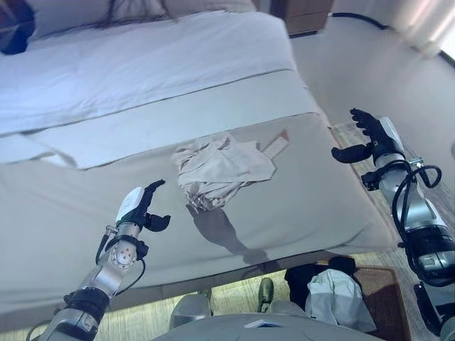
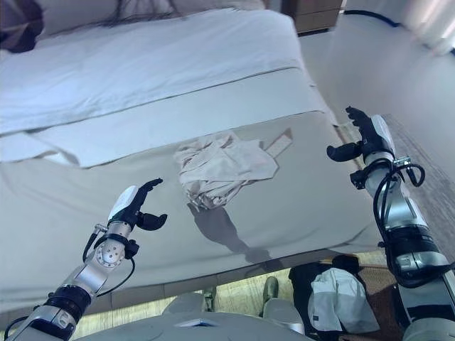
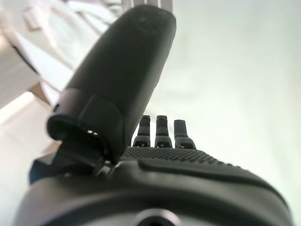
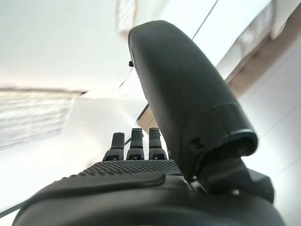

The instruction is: Pick up the clothes from the bed and place them into the basket

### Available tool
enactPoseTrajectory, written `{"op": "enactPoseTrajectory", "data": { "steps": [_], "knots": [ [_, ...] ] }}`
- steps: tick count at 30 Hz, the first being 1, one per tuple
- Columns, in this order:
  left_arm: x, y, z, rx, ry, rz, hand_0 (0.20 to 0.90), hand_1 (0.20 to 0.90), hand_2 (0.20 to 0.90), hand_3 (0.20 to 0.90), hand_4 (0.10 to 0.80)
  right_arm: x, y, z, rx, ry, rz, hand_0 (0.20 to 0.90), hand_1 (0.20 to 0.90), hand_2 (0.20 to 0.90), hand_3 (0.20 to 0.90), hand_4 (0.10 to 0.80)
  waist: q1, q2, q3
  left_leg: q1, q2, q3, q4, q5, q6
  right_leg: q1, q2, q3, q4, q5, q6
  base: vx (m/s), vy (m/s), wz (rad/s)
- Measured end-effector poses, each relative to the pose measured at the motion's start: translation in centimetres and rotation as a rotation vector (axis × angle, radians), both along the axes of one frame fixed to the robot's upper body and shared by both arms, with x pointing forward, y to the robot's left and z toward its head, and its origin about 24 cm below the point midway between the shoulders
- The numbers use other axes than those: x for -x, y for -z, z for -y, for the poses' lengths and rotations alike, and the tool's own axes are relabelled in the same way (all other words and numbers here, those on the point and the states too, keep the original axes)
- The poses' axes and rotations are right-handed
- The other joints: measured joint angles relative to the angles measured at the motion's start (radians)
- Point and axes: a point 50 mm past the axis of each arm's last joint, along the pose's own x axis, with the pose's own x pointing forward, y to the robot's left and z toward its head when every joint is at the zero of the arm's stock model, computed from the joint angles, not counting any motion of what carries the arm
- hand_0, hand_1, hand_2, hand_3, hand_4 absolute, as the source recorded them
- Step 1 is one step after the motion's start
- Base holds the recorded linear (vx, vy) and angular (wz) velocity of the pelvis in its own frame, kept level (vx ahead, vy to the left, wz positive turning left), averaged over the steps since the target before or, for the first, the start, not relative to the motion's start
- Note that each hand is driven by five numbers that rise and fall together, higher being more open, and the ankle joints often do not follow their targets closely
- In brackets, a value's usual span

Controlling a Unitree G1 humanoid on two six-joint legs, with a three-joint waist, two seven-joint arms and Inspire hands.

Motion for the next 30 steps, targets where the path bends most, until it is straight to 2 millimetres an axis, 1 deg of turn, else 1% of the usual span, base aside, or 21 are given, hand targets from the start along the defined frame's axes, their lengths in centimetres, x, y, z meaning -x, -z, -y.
{"op": "enactPoseTrajectory", "data": {
  "steps": [1,3,4,6,7,9,10,11,12,13,14,15,16,19,20,22,24,25,26,27,30],
  "knots": [
    [0.0,-0.2,-0.3,-0.005,0.005,0.002,0.9,0.9,0.9,0.9,0.8,-0.5,-0.2,0.0,0.003,0.001,-0.013,0.9,0.9,0.9,0.9,0.8,0.017,-0.007,0.02,-0.02,-0.005,-0.022,0.026,0.0,0.0,-0.003,-0.004,-0.019,0.011,-0.007,-0.002,0.002,-0.004,0.43],
    [-0.2,-0.5,-0.4,-0.008,0.019,0.007,0.9,0.9,0.9,0.9,0.8,-1.2,-0.8,0.3,0.006,0.019,-0.012,0.9,0.9,0.9,0.9,0.8,0.025,-0.006,0.055,-0.043,-0.011,-0.05,0.054,0.0,0.0,-0.008,-0.012,-0.049,0.035,-0.022,-0.012,-0.03,0.02,0.5],
    [-0.2,-0.6,-0.5,-0.009,0.027,0.007,0.9,0.9,0.9,0.9,0.8,-1.5,-1.2,0.4,0.004,0.029,-0.005,0.9,0.9,0.9,0.9,0.8,0.043,0.0,0.076,-0.053,-0.012,-0.061,0.064,0.0,0.0,-0.014,-0.014,-0.06,0.05,-0.031,-0.009,-0.064,0.034,0.41],
    [-0.1,-0.6,-0.6,-0.009,0.036,0.011,0.9,0.9,0.9,0.9,0.8,-2.1,-2.4,0.7,0.005,0.044,0.017,0.9,0.9,0.9,0.9,0.8,0.066,0.006,0.101,-0.097,-0.013,-0.077,0.085,-0.001,-0.002,-0.066,-0.023,-0.076,0.107,-0.06,-0.02,-0.178,0.022,0.29],
    [-0.1,-0.7,-0.6,-0.01,0.041,0.015,0.9,0.9,0.9,0.9,0.8,-2.4,-3.1,0.7,0.002,0.049,0.031,0.9,0.9,0.9,0.9,0.8,0.085,0.015,0.112,-0.136,-0.016,-0.094,0.109,0.0,-0.003,-0.106,-0.03,-0.091,0.152,-0.073,-0.02,-0.226,-0.017,0.31],
    [-0.6,-1.8,-0.7,-0.021,0.078,0.065,0.9,0.9,0.9,0.9,0.8,-3.4,-5.5,0.9,0.016,0.066,0.07,0.9,0.9,0.9,0.9,0.8,0.105,0.022,0.166,-0.214,-0.031,-0.105,0.18,0.0,-0.003,-0.196,-0.061,-0.107,0.283,-0.126,-0.035,-0.111,-0.045,0.39],
    [-1.0,-2.5,-0.6,-0.024,0.1,0.098,0.9,0.9,0.9,0.9,0.8,-3.6,-7.0,1.4,0.021,0.089,0.105,0.9,0.9,0.9,0.9,0.8,0.123,0.029,0.195,-0.263,-0.041,-0.108,0.216,-0.001,-0.003,-0.258,-0.086,-0.118,0.368,-0.163,-0.042,-0.04,-0.043,0.42],
    [-1.3,-3.0,-0.6,-0.027,0.111,0.123,0.9,0.9,0.9,0.9,0.8,-3.9,-7.8,1.4,0.027,0.101,0.122,0.9,0.9,0.9,0.9,0.8,0.126,0.031,0.214,-0.278,-0.047,-0.113,0.229,-0.002,-0.004,-0.279,-0.099,-0.123,0.404,-0.178,-0.05,-0.033,-0.031,0.47],
    [-1.5,-3.4,-0.6,-0.034,0.122,0.142,0.9,0.9,0.9,0.9,0.8,-4.2,-9.0,1.4,0.026,0.117,0.152,0.9,0.9,0.9,0.9,0.8,0.145,0.047,0.249,-0.303,-0.059,-0.123,0.252,-0.003,-0.006,-0.308,-0.117,-0.133,0.467,-0.204,-0.055,-0.082,-0.041,0.42],
    [-1.7,-4.1,-0.6,-0.04,0.137,0.173,0.9,0.9,0.9,0.9,0.8,-4.3,-10.0,1.3,0.029,0.123,0.177,0.9,0.9,0.9,0.9,0.8,0.151,0.052,0.28,-0.325,-0.068,-0.129,0.28,-0.02,-0.011,-0.342,-0.138,-0.137,0.532,-0.236,-0.067,-0.086,-0.025,0.46],
    [-1.8,-4.5,-0.6,-0.045,0.142,0.193,0.9,0.9,0.9,0.9,0.8,-4.4,-10.4,1.1,0.02,0.12,0.192,0.9,0.9,0.9,0.9,0.8,0.175,0.057,0.297,-0.351,-0.077,-0.136,0.3,-0.023,-0.009,-0.372,-0.153,-0.14,0.577,-0.253,-0.072,-0.012,-0.061,0.38],
    [-1.9,-4.8,-0.7,-0.05,0.144,0.208,0.9,0.9,0.9,0.9,0.8,-4.6,-10.7,0.8,0.03,0.114,0.194,0.9,0.9,0.9,0.9,0.8,0.196,0.058,0.301,-0.4,-0.085,-0.14,0.34,-0.032,-0.013,-0.424,-0.171,-0.142,0.631,-0.271,-0.08,0.025,-0.046,0.3],
    [-1.8,-5.0,-0.7,-0.057,0.147,0.219,0.9,0.9,0.9,0.9,0.8,-4.9,-10.9,0.4,0.048,0.104,0.188,0.9,0.9,0.9,0.9,0.8,0.216,0.061,0.314,-0.43,-0.094,-0.143,0.383,-0.058,-0.006,-0.449,-0.184,-0.141,0.679,-0.304,-0.084,0.041,-0.042,0.32],
    [-1.5,-5.1,-0.5,-0.052,0.147,0.245,0.9,0.9,0.9,0.9,0.8,-5.0,-10.5,0.0,0.067,0.101,0.17,0.9,0.9,0.9,0.9,0.8,0.245,0.061,0.328,-0.501,-0.123,-0.151,0.488,-0.089,-0.001,-0.51,-0.228,-0.142,0.792,-0.353,-0.105,0.007,0.007,0.28],
    [-1.1,-4.8,-0.5,-0.05,0.142,0.244,0.9,0.9,0.9,0.9,0.8,-5.2,-10.2,-0.3,0.058,0.098,0.162,0.9,0.9,0.9,0.9,0.8,0.257,0.062,0.33,-0.526,-0.133,-0.154,0.53,-0.103,0.002,-0.526,-0.243,-0.145,0.831,-0.371,-0.106,0.025,-0.012,0.26],
    [-0.7,-4.8,-0.3,-0.044,0.147,0.251,0.9,0.9,0.9,0.9,0.8,-5.2,-10.1,-0.4,0.055,0.106,0.157,0.9,0.9,0.9,0.9,0.8,0.265,0.064,0.332,-0.559,-0.139,-0.154,0.593,-0.124,0.009,-0.539,-0.256,-0.152,0.875,-0.393,-0.108,0.036,-0.017,0.21],
    [-0.6,-5.0,-0.1,-0.038,0.155,0.262,0.9,0.9,0.9,0.9,0.8,-5.2,-10.2,-0.3,0.054,0.115,0.16,0.9,0.9,0.9,0.9,0.8,0.264,0.064,0.332,-0.581,-0.145,-0.16,0.629,-0.137,0.01,-0.55,-0.268,-0.158,0.903,-0.408,-0.114,0.029,-0.026,0.2],
    [-0.6,-5.2,0.1,-0.035,0.163,0.274,0.9,0.9,0.9,0.9,0.8,-5.2,-10.3,-0.3,0.055,0.122,0.166,0.9,0.9,0.9,0.9,0.8,0.265,0.064,0.332,-0.6,-0.151,-0.165,0.65,-0.141,0.014,-0.56,-0.273,-0.161,0.922,-0.42,-0.11,0.034,-0.039,0.17],
    [-0.6,-5.7,0.3,-0.034,0.175,0.302,0.9,0.9,0.9,0.9,0.8,-5.3,-10.8,-0.4,0.053,0.129,0.18,0.9,0.9,0.9,0.9,0.8,0.265,0.064,0.332,-0.627,-0.152,-0.165,0.683,-0.16,0.016,-0.582,-0.276,-0.158,0.945,-0.437,-0.116,0.033,-0.027,0.12],
    [-0.7,-6.3,0.6,-0.031,0.189,0.333,0.9,0.9,0.9,0.9,0.8,-5.4,-11.4,-0.4,0.046,0.133,0.197,0.9,0.9,0.9,0.9,0.8,0.266,0.064,0.332,-0.659,-0.151,-0.168,0.711,-0.171,0.02,-0.606,-0.276,-0.158,0.966,-0.44,-0.113,0.02,-0.016,0.07],
    [-1.0,-7.6,1.0,-0.032,0.218,0.394,0.9,0.9,0.9,0.9,0.8,-5.6,-12.4,-0.5,0.013,0.141,0.221,0.9,0.9,0.9,0.9,0.8,0.269,0.065,0.332,-0.745,-0.155,-0.175,0.776,-0.177,0.02,-0.682,-0.28,-0.152,1.025,-0.445,-0.115,-0.011,0.004,0.08]
  ]
}}
